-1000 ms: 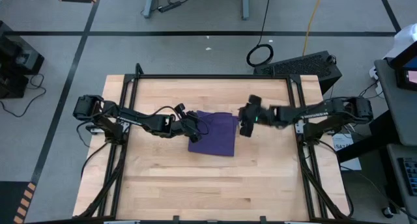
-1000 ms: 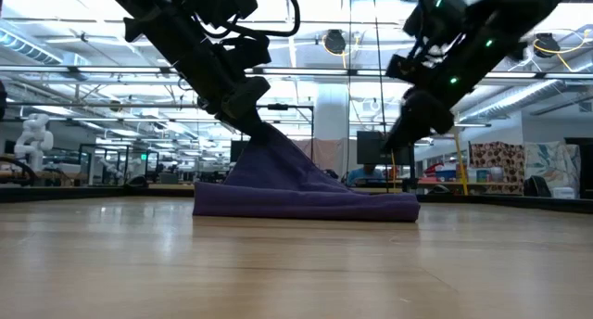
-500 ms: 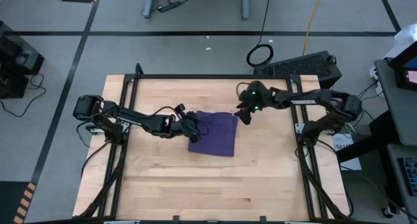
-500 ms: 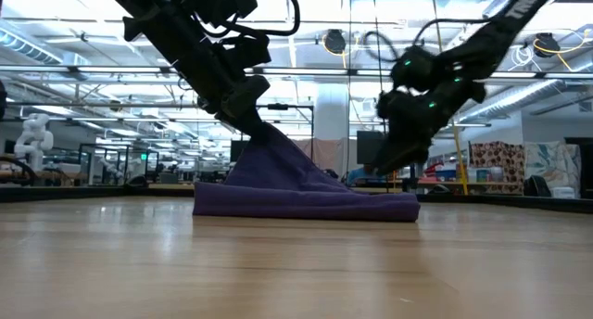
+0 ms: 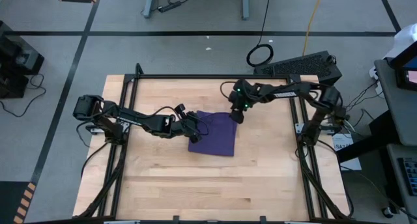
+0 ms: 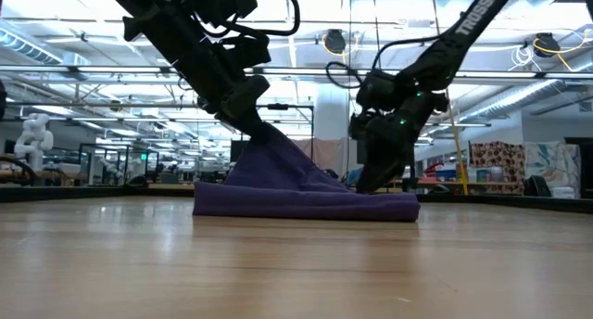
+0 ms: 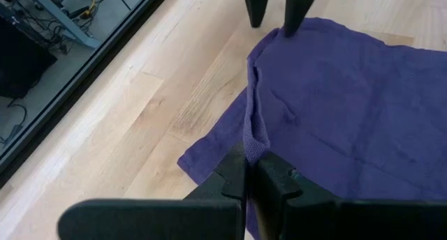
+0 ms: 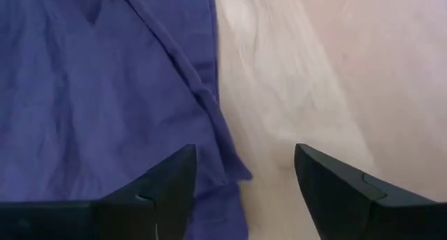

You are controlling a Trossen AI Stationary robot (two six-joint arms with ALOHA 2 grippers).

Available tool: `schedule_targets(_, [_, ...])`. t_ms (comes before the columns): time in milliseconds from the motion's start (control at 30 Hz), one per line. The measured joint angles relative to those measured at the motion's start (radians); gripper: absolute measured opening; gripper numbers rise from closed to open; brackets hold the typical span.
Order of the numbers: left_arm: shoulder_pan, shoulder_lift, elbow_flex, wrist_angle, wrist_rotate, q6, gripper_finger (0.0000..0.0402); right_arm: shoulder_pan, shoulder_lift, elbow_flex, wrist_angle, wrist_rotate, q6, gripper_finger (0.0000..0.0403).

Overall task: Roll towel
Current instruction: Roll the purple towel

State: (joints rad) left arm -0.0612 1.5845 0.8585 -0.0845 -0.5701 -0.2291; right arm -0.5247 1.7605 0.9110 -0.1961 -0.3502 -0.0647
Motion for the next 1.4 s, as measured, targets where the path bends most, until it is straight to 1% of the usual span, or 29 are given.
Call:
schedule_targets(100, [0.0,0.0,0.0,-0.004,0.0,0.0,0.0015,0.0,0.037,0.027,-0.047,0.002,-0.017,0.0233])
schedule_targets(200, [0.0,0.0,0.0,-0.004,0.0,0.003,0.0015,0.0,0.048,0.038,-0.064,0.001,-0.03,0.0231])
schedule_targets(267, [0.0,0.0,0.0,-0.007,0.0,0.003,0.0015,0.0,0.049,0.038,-0.065,0.001,-0.035,0.0224])
schedule_targets(367, [0.0,0.0,0.0,-0.007,0.0,0.004,0.0015,0.0,0.048,0.038,-0.066,-0.007,-0.05,0.0203])
schedule_targets(500, [0.0,0.0,0.0,-0.007,0.0,0.006,0.0015,0.0,0.048,0.037,-0.072,-0.046,-0.059,0.0155])
schedule_targets(600, [0.0,0.0,0.0,-0.007,0.0,0.006,0.0015,0.004,0.048,0.037,-0.071,-0.05,-0.068,0.0107])
schedule_targets(733, [0.0,0.0,0.0,-0.007,0.0,0.006,0.0015,0.004,0.048,0.037,-0.069,-0.05,-0.078,0.0031])
schedule_targets(800, [0.0,0.0,0.0,-0.007,0.0,0.007,0.0015,0.004,0.042,0.037,-0.072,-0.049,-0.078,0.0009])
schedule_targets(933, [0.0,0.0,0.0,-0.007,0.0,0.009,0.0015,0.01,0.002,0.037,-0.108,-0.046,-0.063,0.0012])
schedule_targets(1133, [-0.01,-0.001,0.0,0.015,0.0,0.041,0.0015,0.049,-0.113,0.037,-0.24,-0.042,-0.035,0.0004])
schedule_targets(1200, [-0.022,-0.001,0.0,0.039,0.006,0.059,0.0015,0.076,-0.155,0.037,-0.286,-0.041,-0.015,0.0003])
schedule_targets(1333, [-0.043,-0.002,0.0,0.088,0.075,0.081,0.0015,0.15,-0.229,0.036,-0.362,-0.04,0.051,0.0002])
schedule_targets(1400, [-0.054,-0.002,0.0,0.096,0.086,0.085,0.0015,0.196,-0.265,0.036,-0.388,-0.029,0.088,0.0002])
